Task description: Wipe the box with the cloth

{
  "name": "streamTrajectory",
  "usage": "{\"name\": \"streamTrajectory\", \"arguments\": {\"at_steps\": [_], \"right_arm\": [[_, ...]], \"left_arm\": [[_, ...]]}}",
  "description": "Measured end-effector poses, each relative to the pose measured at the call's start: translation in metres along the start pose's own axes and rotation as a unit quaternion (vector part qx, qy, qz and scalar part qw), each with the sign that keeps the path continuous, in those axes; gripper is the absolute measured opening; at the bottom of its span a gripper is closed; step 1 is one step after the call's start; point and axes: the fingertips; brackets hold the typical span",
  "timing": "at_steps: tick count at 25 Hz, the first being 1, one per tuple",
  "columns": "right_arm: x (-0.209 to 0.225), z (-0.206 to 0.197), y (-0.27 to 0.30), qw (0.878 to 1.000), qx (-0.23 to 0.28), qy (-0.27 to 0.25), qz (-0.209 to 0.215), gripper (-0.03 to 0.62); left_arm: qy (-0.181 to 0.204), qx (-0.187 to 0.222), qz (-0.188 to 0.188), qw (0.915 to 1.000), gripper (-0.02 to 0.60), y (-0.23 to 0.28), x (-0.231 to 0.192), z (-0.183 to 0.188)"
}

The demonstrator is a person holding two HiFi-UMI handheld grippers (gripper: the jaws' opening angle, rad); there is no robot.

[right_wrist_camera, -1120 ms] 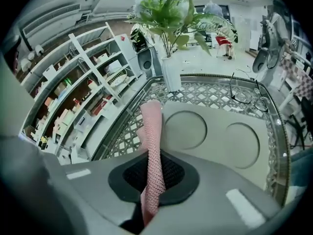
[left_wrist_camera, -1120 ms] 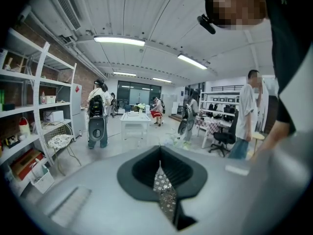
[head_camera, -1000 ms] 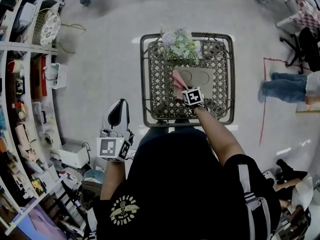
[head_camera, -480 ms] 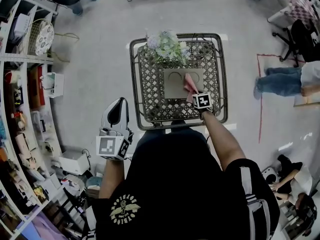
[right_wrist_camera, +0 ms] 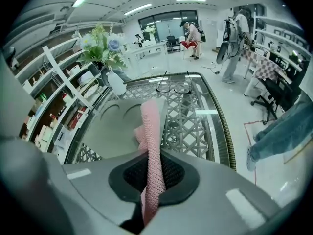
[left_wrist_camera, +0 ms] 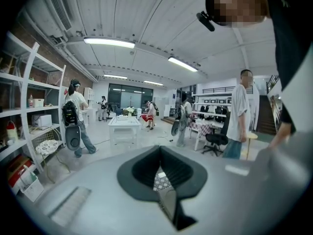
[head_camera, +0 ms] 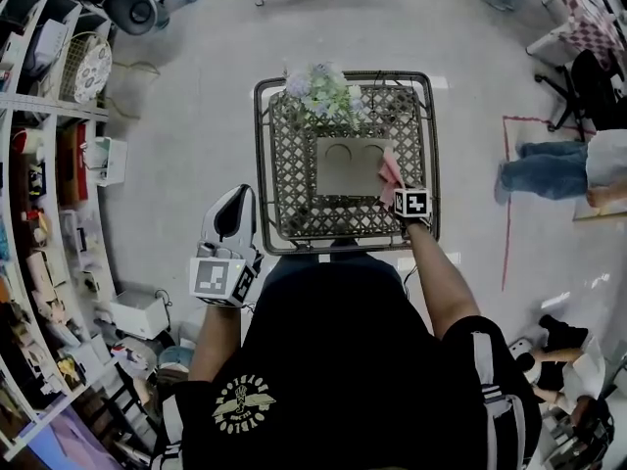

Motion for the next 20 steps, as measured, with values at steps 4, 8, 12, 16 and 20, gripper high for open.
{"name": "streamTrajectory", "arguments": {"at_steps": [4, 8, 12, 16, 20], "right_arm": [[-0.005, 0.019, -0.016, 0.999, 0.034, -0.004, 0.005, 0.017], [-0.011, 0.037, -0.045, 0.996, 0.093, 0.007, 0.011, 0.017], [-0.029, 0.080, -0.096, 0.985, 0.174, -0.001, 0.016, 0.017], [-0.048, 0.119, -0.157, 0.967, 0.254, -0.011, 0.027, 0.017], [-0.071, 0.155, -0.218, 0.943, 0.330, -0.025, 0.033, 0.017]], "left_arm": [[0.001, 0.012, -0.011, 0.9999, 0.000, 0.003, 0.004, 0.009], [0.012, 0.022, -0.024, 0.9994, 0.000, 0.004, 0.006, 0.020], [0.014, 0.032, -0.037, 0.9987, 0.000, 0.006, -0.003, 0.037], [0.019, 0.048, -0.043, 0.9977, 0.000, 0.005, -0.007, 0.043], [0.016, 0.058, -0.051, 0.9969, 0.000, 0.007, -0.008, 0.055]]}}
Point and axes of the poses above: the fingertips, and each gripper's own axes: y forward along the fingers, x to its right, z out of its top, and after that the axes turned 10 degrees about x, right-handed
